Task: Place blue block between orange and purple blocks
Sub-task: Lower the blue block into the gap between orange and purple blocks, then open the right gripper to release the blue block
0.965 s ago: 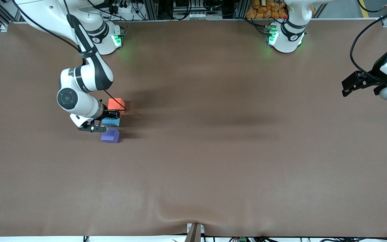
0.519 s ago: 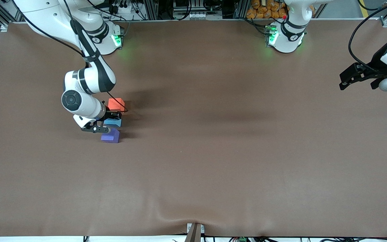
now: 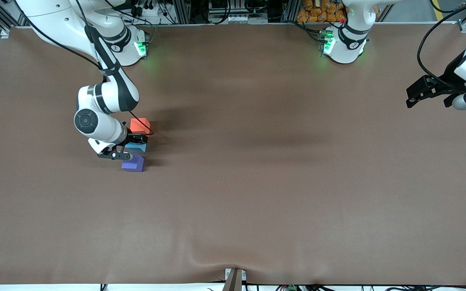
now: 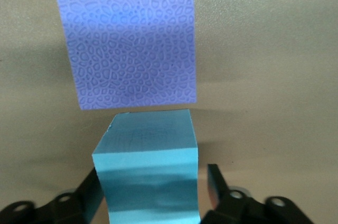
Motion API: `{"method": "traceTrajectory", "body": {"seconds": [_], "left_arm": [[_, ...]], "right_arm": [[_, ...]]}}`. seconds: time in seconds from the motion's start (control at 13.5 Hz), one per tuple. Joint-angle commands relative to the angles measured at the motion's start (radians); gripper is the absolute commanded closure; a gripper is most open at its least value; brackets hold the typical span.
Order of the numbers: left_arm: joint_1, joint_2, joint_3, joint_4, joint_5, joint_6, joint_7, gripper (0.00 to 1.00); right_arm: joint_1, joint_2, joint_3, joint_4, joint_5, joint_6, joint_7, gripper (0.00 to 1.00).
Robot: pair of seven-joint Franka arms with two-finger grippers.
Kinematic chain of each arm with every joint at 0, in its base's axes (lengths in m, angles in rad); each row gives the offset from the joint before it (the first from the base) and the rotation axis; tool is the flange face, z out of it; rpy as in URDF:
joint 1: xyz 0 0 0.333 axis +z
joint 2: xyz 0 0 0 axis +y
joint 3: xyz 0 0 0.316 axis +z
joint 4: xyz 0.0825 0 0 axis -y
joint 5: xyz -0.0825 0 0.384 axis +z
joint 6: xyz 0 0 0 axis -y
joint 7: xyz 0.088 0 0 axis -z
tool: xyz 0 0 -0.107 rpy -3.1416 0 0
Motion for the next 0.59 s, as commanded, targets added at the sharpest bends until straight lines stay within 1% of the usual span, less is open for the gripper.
{"method": "traceTrajectory", "body": {"seconds": [0.0, 0.15, 0.22, 0.3, 0.52], "left_arm": [[0.01, -0.001, -0.007, 0.001, -0.015, -0.006, -0.006, 0.0], [0.008, 0.002, -0.007, 0.0, -0.015, -0.003, -0.008, 0.0], [0.008, 0.0, -0.007, 0.0, -0.015, -0.003, -0.008, 0.0], [0.008, -0.001, -0.007, 0.0, -0.017, -0.004, -0.008, 0.0], [0.01, -0.006, -0.007, 0.0, -0.017, -0.006, -0.008, 0.0]], "right_arm": [[-0.017, -0.015, 0.016, 0.053, 0.001, -0.083, 0.006, 0.0], [-0.011, -0.029, 0.02, 0.169, 0.011, -0.245, 0.006, 0.0], [-0.011, -0.023, 0.02, 0.262, 0.011, -0.343, 0.006, 0.0], [-0.011, -0.017, 0.018, 0.347, 0.01, -0.409, 0.004, 0.0], [-0.043, -0.017, 0.015, 0.499, 0.011, -0.43, -0.013, 0.0]]}}
